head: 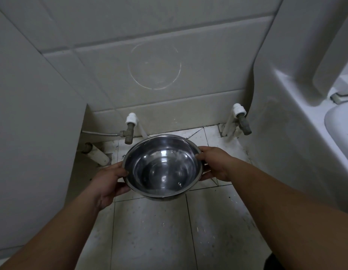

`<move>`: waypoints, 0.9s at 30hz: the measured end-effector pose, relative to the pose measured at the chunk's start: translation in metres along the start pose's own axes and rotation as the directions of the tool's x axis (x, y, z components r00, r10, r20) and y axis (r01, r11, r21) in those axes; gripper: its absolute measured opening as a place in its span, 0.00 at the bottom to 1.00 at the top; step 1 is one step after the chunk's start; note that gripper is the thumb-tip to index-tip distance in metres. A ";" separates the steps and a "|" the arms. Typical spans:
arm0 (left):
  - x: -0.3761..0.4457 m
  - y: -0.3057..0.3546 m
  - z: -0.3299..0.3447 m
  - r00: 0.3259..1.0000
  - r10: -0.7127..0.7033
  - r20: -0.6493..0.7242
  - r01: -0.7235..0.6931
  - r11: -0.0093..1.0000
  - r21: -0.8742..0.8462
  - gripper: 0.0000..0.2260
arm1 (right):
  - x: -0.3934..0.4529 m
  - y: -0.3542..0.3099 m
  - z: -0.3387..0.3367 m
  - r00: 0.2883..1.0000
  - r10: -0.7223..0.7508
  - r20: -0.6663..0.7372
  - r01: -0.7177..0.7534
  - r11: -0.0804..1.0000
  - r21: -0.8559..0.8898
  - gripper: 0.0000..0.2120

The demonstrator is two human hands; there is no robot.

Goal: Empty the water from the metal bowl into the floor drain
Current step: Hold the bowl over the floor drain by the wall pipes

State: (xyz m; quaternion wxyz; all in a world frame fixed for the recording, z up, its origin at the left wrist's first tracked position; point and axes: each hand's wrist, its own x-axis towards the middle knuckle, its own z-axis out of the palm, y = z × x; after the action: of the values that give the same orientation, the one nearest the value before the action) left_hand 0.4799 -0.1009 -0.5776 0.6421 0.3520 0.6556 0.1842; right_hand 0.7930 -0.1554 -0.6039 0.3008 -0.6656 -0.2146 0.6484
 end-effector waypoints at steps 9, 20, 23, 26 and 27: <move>0.003 0.001 -0.003 1.000 0.000 -0.015 0.000 1.000 0.003 0.18 | -0.001 0.000 0.000 1.000 0.005 -0.006 -0.005 1.000 -0.012 0.14; 0.004 0.005 -0.007 1.000 -0.004 -0.013 0.004 1.000 0.011 0.18 | 0.003 0.003 -0.001 1.000 0.010 -0.005 -0.009 1.000 0.024 0.13; 0.003 0.006 -0.007 1.000 -0.005 -0.007 0.005 1.000 0.016 0.17 | 0.003 0.004 -0.001 1.000 0.013 0.000 -0.013 0.999 0.031 0.14; 0.004 0.006 -0.008 1.000 -0.005 0.001 0.005 1.000 0.009 0.17 | 0.003 0.005 -0.001 1.000 0.010 0.005 -0.010 0.999 0.031 0.13; 0.004 0.006 -0.009 1.000 -0.004 0.006 0.004 1.000 0.011 0.17 | 0.003 0.005 -0.001 1.000 0.008 0.005 -0.008 1.000 0.030 0.13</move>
State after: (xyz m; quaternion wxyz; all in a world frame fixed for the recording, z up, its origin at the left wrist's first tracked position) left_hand 0.4733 -0.0921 -0.5758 0.6425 0.3548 0.6555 0.1779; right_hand 0.7940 -0.1568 -0.6092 0.3078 -0.6603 -0.2030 0.6543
